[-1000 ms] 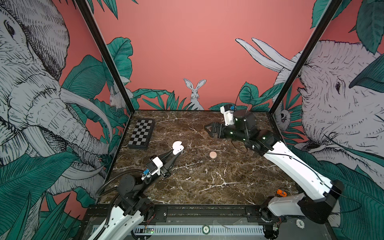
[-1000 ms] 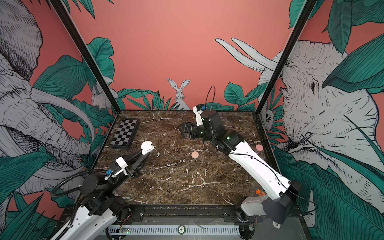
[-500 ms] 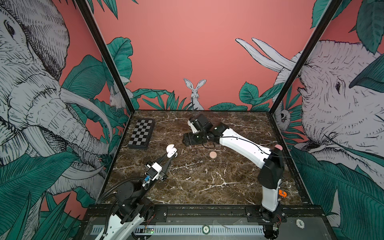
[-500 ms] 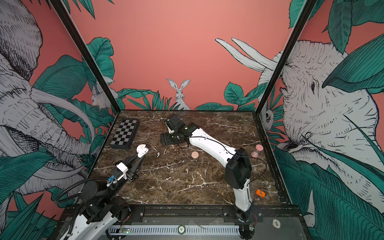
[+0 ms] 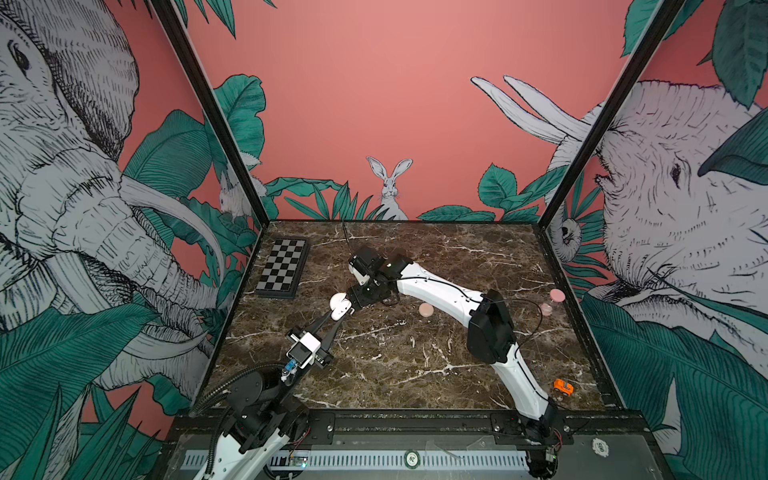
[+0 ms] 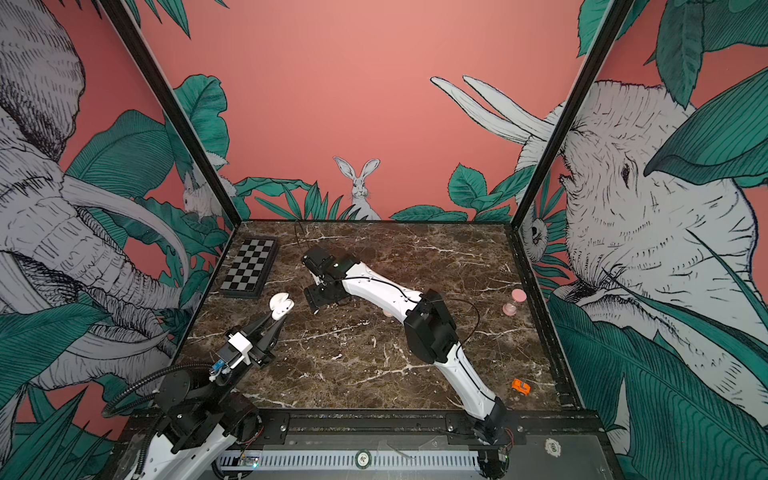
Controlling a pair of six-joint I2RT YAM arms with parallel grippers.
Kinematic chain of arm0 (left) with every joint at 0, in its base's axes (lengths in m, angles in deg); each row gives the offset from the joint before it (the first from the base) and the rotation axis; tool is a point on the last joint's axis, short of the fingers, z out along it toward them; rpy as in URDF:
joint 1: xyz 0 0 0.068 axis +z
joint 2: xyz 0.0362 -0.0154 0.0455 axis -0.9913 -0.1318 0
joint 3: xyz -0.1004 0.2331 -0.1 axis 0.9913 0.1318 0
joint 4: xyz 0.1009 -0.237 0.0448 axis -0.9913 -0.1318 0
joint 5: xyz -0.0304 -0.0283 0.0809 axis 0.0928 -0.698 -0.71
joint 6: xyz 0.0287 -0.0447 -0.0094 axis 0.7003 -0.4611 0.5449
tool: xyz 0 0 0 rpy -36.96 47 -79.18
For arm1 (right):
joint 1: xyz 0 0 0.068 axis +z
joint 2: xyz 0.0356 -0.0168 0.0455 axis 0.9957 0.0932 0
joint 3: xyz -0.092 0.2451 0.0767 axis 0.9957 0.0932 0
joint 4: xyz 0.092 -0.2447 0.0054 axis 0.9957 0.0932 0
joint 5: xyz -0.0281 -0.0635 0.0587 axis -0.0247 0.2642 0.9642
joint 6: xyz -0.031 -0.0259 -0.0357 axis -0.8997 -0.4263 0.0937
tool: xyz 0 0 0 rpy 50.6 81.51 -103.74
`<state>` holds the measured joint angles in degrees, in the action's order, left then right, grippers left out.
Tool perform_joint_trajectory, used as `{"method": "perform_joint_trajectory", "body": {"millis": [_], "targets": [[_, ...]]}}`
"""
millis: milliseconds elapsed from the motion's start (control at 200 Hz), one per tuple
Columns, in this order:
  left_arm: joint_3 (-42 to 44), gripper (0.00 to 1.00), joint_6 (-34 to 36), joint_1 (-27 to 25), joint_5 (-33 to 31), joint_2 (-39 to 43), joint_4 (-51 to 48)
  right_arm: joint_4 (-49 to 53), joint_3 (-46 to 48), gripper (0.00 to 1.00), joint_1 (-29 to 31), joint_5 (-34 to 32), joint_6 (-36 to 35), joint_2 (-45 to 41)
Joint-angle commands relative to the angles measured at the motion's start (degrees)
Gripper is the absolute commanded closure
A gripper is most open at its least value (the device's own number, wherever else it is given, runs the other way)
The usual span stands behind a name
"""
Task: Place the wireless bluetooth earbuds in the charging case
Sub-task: 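Move the right gripper over the second white earbud on the table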
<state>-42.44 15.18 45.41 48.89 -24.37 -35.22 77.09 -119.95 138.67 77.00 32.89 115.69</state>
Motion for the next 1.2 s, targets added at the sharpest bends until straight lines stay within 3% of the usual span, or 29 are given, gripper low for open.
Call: {"method": "perform_joint_trajectory", "body": {"millis": [0, 550, 1195], "targets": [[0.6, 1.0, -0.4, 0.3, 2.2, 0.2, 0.3, 1.2, -2.7, 0.28, 0.3, 0.5, -2.3, 1.5], [-0.1, 1.0, -3.1, 0.1, 15.4, -3.1, -0.9, 1.5, -9.7, 0.31, 0.5, 3.3, -8.9, 9.1], [-1.2, 1.0, -5.1, -1.2, 21.7, -6.9, -2.0, 2.3, -13.1, 0.42, 0.8, 1.4, -13.6, 12.6]]}}
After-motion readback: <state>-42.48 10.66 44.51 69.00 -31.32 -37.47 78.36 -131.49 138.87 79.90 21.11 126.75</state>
